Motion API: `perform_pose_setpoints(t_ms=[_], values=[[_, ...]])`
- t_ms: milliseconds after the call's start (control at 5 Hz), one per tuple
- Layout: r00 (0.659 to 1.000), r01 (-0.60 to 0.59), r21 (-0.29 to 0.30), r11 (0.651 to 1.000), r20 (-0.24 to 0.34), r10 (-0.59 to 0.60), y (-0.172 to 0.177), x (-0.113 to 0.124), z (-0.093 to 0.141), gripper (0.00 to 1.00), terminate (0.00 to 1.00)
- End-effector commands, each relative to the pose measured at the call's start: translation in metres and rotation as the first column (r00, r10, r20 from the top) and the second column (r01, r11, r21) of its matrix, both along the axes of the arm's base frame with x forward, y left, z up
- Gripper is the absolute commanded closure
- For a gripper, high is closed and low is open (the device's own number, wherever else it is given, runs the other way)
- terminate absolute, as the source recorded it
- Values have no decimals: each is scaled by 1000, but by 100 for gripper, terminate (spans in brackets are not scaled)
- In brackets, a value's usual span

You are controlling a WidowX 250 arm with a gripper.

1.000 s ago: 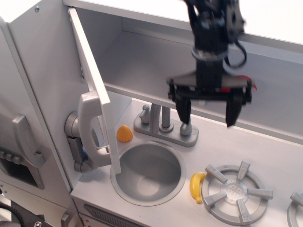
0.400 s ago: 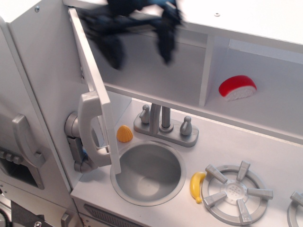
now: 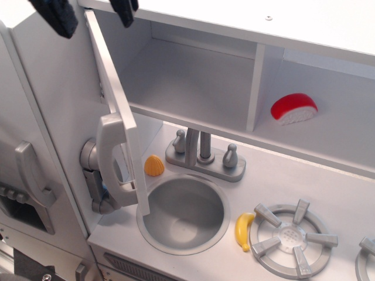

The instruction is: Close microwave

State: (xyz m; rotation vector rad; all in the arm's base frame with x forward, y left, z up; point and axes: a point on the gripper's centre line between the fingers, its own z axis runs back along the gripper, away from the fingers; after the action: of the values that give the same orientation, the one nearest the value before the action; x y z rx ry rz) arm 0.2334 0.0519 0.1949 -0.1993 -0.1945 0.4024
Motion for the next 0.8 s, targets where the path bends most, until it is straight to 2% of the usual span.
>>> perform_pose_setpoints(t_ms=[0, 200, 400, 600], values=[[990, -136, 136, 981, -5, 138, 17, 10, -29, 0, 0], [988, -140, 189, 972, -36, 149, 14, 5, -57, 0, 0], [983, -158, 209, 965, -58, 174, 11, 5, -73, 0, 0], [985, -155, 161, 975, -45, 164, -1, 7, -87, 0, 0]])
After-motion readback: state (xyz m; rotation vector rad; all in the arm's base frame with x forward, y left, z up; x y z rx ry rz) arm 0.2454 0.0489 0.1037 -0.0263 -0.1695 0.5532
